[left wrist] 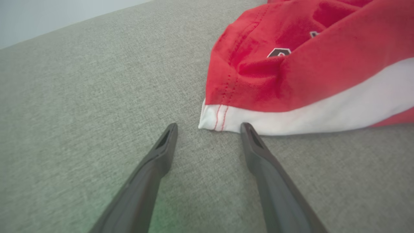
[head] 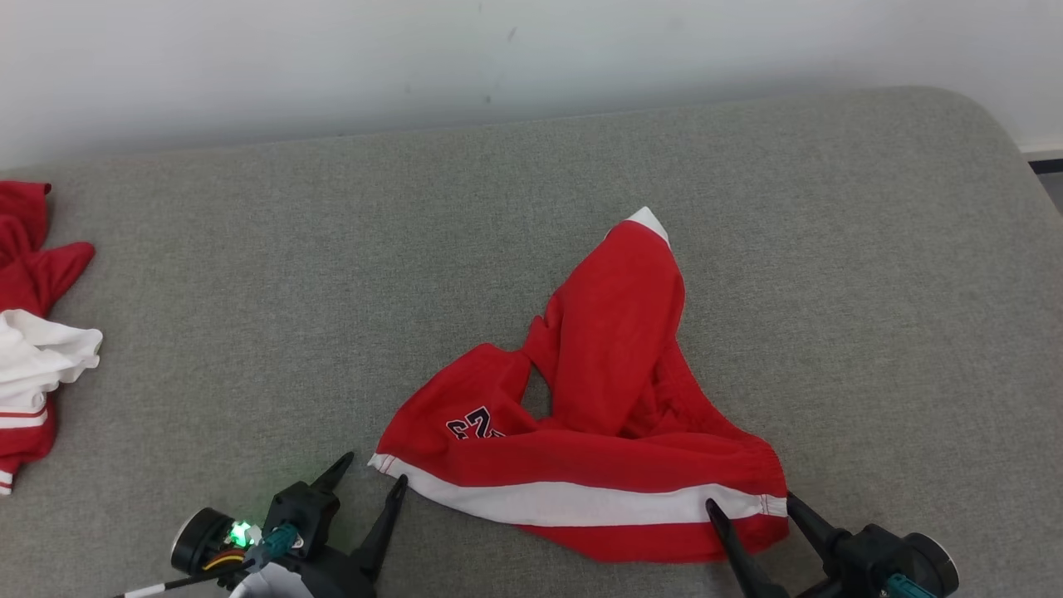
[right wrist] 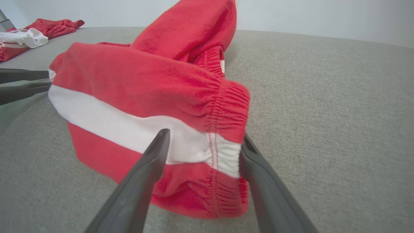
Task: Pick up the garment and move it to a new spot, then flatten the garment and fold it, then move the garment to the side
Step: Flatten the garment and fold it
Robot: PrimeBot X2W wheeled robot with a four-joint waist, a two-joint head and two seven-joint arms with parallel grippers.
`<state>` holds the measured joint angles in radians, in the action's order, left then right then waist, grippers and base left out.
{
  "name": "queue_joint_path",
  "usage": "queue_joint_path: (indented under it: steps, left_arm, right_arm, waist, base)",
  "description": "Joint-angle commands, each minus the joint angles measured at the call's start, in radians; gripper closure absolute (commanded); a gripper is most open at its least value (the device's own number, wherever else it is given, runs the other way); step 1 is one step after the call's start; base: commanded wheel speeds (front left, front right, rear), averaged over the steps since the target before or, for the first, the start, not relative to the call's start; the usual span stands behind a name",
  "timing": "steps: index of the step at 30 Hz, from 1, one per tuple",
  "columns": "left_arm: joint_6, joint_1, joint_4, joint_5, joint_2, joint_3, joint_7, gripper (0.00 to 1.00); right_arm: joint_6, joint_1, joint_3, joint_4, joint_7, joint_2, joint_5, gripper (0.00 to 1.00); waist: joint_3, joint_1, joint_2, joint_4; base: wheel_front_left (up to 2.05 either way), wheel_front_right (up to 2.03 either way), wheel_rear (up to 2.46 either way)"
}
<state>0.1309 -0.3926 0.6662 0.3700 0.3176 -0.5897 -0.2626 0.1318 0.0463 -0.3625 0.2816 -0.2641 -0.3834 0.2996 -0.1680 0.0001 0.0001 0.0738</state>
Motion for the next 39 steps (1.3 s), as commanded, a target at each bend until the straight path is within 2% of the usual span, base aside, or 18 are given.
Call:
queue_joint_path:
  steps: [1, 3, 4, 5, 6, 7, 13, 21, 25, 29, 32, 39]
  left_arm:
    - [-0.001, -0.013, 0.007, 0.009, -0.002, -0.004, -0.003, 0.00]
    - [-0.001, -0.028, 0.025, 0.031, -0.007, -0.025, -0.003, 0.00]
    - [-0.001, -0.031, 0.036, 0.045, -0.013, -0.038, -0.003, 0.00]
    - [-0.001, -0.039, 0.046, 0.055, -0.014, -0.049, -0.003, 0.00]
    - [-0.001, -0.050, 0.056, 0.067, -0.013, -0.060, -0.003, 0.44]
    - [-0.001, -0.062, 0.067, 0.096, -0.017, -0.076, -0.003, 1.00]
    - [-0.001, -0.041, 0.024, 0.108, -0.007, -0.085, -0.003, 1.00]
    - [-0.001, 0.057, -0.151, 0.063, 0.046, 0.031, -0.003, 1.00]
    - [-0.001, 0.011, -0.213, 0.046, 0.079, 0.052, -0.003, 1.00]
    - [-0.001, -0.134, -0.246, 0.049, 0.133, 0.013, 0.016, 1.00]
    - [-0.001, -0.290, -0.274, 0.090, 0.159, -0.007, 0.058, 1.00]
    - [-0.001, -0.771, -0.277, 0.173, 0.219, -0.080, 0.200, 1.00]
  right_arm:
    - [-0.002, 0.006, -0.005, -0.003, 0.000, -0.002, 0.005, 0.00]
    - [-0.002, 0.007, -0.015, -0.006, 0.000, -0.008, 0.010, 0.00]
    - [-0.002, 0.006, -0.020, -0.008, 0.000, -0.011, 0.014, 0.62]
    - [-0.002, 0.007, -0.023, -0.011, 0.000, -0.014, 0.019, 1.00]
    - [-0.002, 0.008, -0.027, -0.013, 0.000, -0.016, 0.019, 1.00]
    - [-0.002, 0.005, -0.033, -0.017, 0.000, -0.019, 0.026, 1.00]
    - [-0.002, -0.013, -0.044, -0.048, 0.000, -0.019, 0.043, 1.00]
    - [-0.002, -0.021, -0.055, -0.118, 0.000, -0.028, 0.076, 1.00]
    - [-0.002, 0.047, -0.072, -0.143, 0.000, -0.054, 0.120, 1.00]
    - [-0.002, 0.204, -0.104, -0.153, 0.011, -0.080, 0.172, 1.00]
    - [-0.002, 0.373, -0.121, -0.137, 0.037, -0.092, 0.228, 1.00]
    - [-0.002, 0.906, -0.140, -0.024, 0.155, -0.106, 0.398, 1.00]
  waist:
    - [-0.001, -0.0001, -0.0001, -0.001]
    - [-0.001, -0.0001, -0.0001, -0.001]
    - [-0.002, -0.0001, -0.0001, -0.001]
    - [-0.004, -0.0001, -0.0001, -0.003]
    - [-0.003, -0.0001, -0.0001, -0.004]
    - [-0.001, -0.0001, -0.0001, -0.008]
    - [0.032, -0.0001, -0.0001, -0.021]
    - [0.095, -0.0001, -0.0001, -0.035]
    - [0.092, -0.0001, -0.0001, -0.049]
    - [0.040, -0.0001, -0.0001, -0.056]
    - [-0.024, -0.0001, -0.0001, -0.057]
    - [-0.261, -0.0001, -0.0001, -0.055]
  base:
    - [0.00, 0.00, 0.00]
    - [0.00, 0.00, 0.00]
    - [0.00, 0.00, 0.00]
    - [0.00, 0.00, 0.00]
    - [0.00, 0.00, 0.00]
    - [0.00, 0.00, 0.00]
    - [0.00, 0.00, 0.00]
    - [0.00, 0.00, 0.00]
    - [0.00, 0.00, 0.00]
    - [0.00, 0.00, 0.00]
    - [0.00, 0.00, 0.00]
    - [0.00, 0.00, 0.00]
